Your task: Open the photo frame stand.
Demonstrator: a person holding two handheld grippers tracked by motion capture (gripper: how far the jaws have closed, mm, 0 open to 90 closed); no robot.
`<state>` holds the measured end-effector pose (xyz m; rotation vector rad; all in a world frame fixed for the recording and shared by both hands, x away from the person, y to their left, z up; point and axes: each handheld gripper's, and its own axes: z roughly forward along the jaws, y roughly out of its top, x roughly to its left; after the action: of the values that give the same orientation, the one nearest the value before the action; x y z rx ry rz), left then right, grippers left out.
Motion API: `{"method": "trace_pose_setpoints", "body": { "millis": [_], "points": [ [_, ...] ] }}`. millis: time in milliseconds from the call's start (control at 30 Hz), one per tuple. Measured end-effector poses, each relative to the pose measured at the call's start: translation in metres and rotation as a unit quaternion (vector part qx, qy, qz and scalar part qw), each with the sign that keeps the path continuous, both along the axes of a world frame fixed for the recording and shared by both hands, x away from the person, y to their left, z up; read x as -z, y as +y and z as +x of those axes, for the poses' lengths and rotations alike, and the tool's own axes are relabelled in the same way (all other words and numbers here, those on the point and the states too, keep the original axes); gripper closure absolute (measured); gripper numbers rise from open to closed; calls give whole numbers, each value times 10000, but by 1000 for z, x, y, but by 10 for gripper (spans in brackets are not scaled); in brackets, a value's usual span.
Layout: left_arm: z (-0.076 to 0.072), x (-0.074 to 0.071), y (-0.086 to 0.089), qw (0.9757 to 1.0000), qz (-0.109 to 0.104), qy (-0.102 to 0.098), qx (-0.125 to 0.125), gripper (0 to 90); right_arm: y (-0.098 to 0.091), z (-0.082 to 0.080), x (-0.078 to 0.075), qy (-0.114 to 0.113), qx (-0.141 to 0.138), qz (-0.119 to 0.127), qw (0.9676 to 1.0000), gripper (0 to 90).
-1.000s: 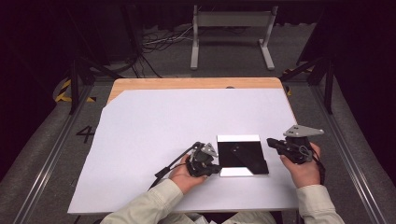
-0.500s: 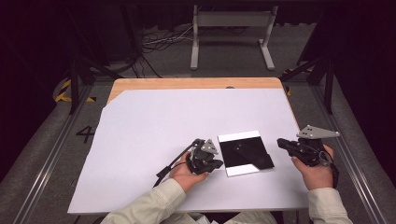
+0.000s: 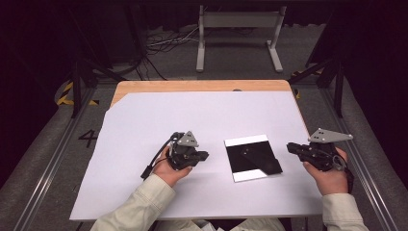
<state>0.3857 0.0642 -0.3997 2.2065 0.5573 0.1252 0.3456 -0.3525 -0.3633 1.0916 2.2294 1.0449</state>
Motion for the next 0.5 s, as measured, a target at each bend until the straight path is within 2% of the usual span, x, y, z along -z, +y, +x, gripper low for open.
{"method": "trace_pose_setpoints", "body": {
  "millis": [67, 267, 500],
  "points": [
    [2, 0, 4, 9999, -105, -24, 71, 850, -2, 0, -2, -21, -99, 13, 9999, 833],
    [3, 1, 11, 9998, -140, -65, 89, 837, -10, -2, -6, 1, -411, 68, 9991, 819],
    [4, 2, 23, 9999, -58, -110, 39, 812, -14, -4, -7, 65, -795, 60, 9968, 809]
  ]
}}
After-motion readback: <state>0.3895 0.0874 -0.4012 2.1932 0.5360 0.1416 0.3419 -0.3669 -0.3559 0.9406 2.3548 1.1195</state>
